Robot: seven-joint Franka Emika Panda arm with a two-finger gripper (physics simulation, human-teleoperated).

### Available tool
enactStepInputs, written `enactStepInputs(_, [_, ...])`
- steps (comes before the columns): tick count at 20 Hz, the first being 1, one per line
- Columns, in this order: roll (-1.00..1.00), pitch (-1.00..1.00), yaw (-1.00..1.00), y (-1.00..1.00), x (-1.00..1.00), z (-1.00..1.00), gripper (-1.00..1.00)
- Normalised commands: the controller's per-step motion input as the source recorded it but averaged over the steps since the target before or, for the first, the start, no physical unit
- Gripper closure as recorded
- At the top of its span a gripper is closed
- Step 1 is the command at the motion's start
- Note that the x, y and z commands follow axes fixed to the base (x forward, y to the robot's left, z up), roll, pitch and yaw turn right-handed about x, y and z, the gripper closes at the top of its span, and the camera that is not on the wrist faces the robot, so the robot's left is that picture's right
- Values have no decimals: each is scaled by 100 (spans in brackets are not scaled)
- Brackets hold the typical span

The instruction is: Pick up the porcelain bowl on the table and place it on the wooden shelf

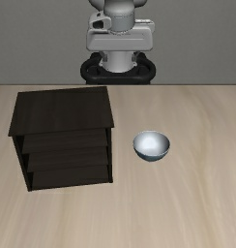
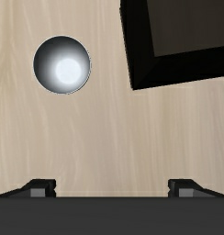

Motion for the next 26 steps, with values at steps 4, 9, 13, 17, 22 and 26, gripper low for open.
enactStepInputs(4, [0, 0, 0, 100, 0, 0, -100])
enactStepInputs(9, [0, 0, 0, 100, 0, 0, -100])
enactStepInputs(13, [0, 0, 0, 100, 0, 0, -100])
enactStepInputs(17, [0, 0, 0, 25, 75, 0, -100])
enactStepInputs(22, [0, 0, 0, 0, 100, 0, -100])
enactStepInputs(26, [0, 0, 0, -50, 50, 0, -100])
